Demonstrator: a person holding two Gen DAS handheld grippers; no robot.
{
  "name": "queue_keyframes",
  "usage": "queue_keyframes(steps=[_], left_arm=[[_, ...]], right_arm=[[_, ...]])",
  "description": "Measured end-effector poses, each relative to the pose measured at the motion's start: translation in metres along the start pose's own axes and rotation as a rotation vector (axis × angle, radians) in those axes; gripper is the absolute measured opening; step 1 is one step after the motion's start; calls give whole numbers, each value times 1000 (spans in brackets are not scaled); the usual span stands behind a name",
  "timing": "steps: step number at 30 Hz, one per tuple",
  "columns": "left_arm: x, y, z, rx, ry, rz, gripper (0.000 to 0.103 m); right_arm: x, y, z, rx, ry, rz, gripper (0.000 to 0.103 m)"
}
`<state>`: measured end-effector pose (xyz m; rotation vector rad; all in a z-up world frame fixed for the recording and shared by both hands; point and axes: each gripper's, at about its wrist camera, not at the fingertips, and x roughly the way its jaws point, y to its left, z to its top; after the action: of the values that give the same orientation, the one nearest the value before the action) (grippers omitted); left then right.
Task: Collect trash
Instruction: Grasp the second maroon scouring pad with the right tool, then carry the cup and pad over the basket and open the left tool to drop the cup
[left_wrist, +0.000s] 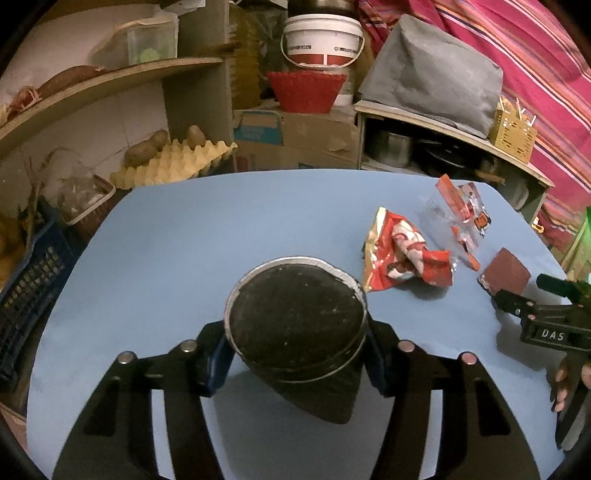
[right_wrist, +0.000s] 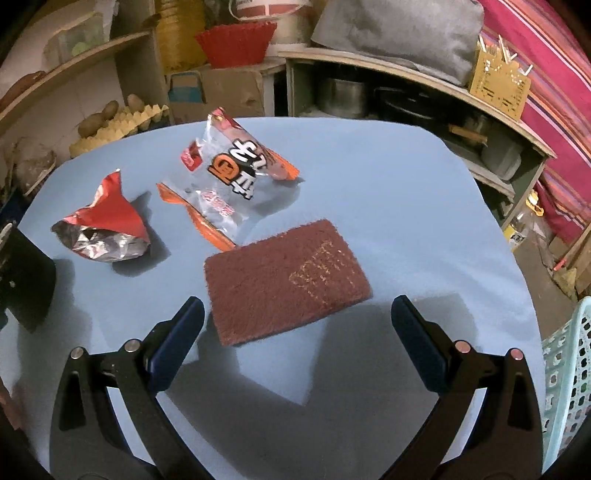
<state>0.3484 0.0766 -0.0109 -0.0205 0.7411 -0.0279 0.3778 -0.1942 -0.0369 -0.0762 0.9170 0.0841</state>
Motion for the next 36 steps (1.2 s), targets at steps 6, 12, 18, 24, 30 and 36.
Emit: queue_keyframes(steps=[6,12,18,24,30,36], left_arm=[[-2,1,8,-28,-10,0,58],[-3,-8,10,1,-25,7,58],[-4,-9,12,-10,-23,5,58],[-13,-18,10,1,-41,2,58],[-29,-41,0,47,-57,-15,58],[-59,-71,-9,89,-99,-46,58]], right_arm=[[8,-4,3,16,30,12,98],[7,1,5,-15,20,36,86],[2,1,3,-15,-5,30,85],[-24,-13,-2,3,-64,4,85],[-62,-43,-13,49,-119,-13,85],[-102,-83,-30,92,-160,-38,85]])
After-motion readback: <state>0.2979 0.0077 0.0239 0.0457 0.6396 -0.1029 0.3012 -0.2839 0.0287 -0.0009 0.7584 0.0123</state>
